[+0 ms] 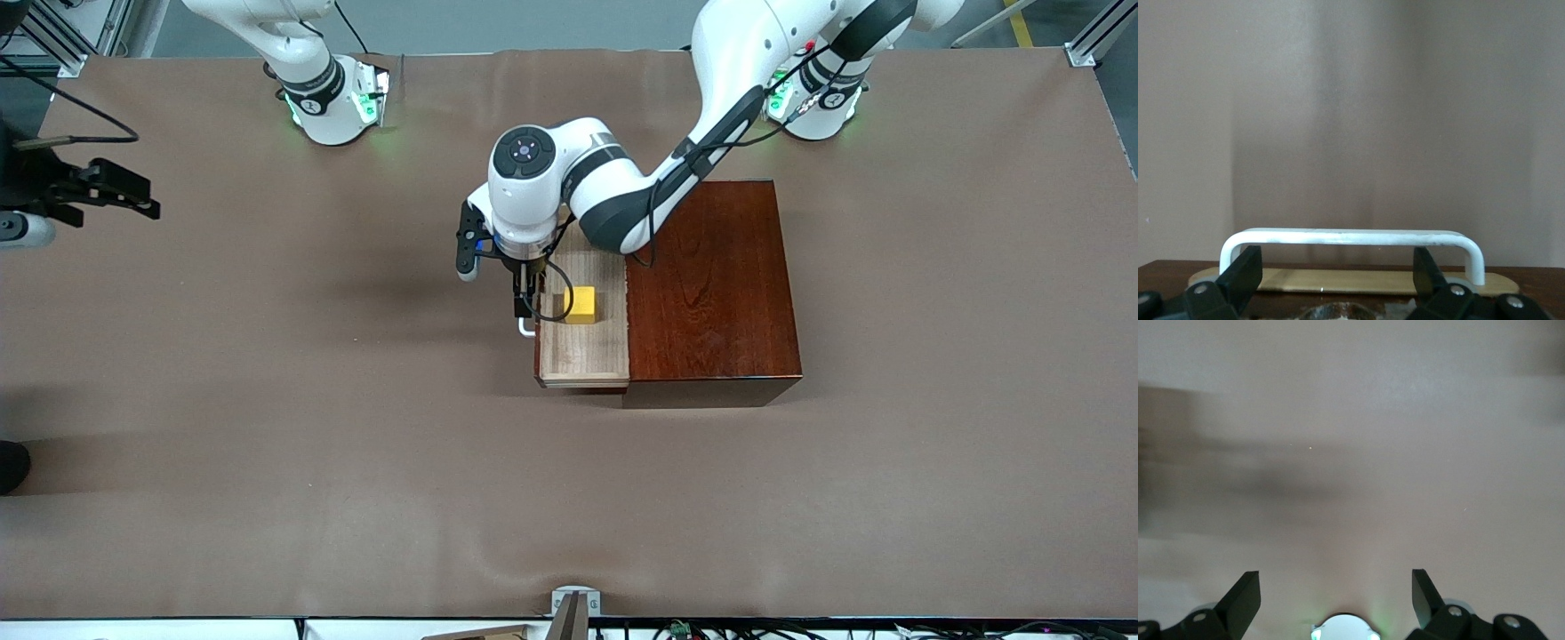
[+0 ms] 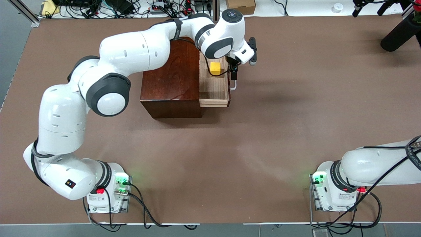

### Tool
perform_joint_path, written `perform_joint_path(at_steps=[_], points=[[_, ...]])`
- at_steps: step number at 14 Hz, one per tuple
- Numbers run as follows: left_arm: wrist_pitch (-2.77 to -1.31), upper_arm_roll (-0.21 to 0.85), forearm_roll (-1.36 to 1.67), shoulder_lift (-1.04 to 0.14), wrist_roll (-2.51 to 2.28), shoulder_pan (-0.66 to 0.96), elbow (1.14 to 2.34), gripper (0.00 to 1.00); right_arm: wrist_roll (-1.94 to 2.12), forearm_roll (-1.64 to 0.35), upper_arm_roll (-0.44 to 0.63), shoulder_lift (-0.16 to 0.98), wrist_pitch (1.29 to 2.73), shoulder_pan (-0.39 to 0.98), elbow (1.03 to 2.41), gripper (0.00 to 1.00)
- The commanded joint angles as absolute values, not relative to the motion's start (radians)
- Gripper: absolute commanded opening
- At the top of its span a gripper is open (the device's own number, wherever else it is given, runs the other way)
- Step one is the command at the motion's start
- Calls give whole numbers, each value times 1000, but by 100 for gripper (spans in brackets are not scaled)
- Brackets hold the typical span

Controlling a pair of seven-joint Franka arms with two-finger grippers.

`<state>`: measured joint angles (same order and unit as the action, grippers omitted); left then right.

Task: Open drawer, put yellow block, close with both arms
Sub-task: 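Push the drawer shut into the box with the left gripper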

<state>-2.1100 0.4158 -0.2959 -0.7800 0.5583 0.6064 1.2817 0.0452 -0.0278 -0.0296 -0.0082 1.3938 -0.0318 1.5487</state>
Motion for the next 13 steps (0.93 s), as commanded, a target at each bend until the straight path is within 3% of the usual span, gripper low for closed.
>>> perform_joint_path(at_steps=[1,13], points=[[-2109,410,-322,-802,583,612,1249,100,-27,-41,-51,-46,1388,-48,1582,100],[-1812,374,-436,-742,591,571,1249,100,-25,-29,-64,-52,1381,-55,1569,100]])
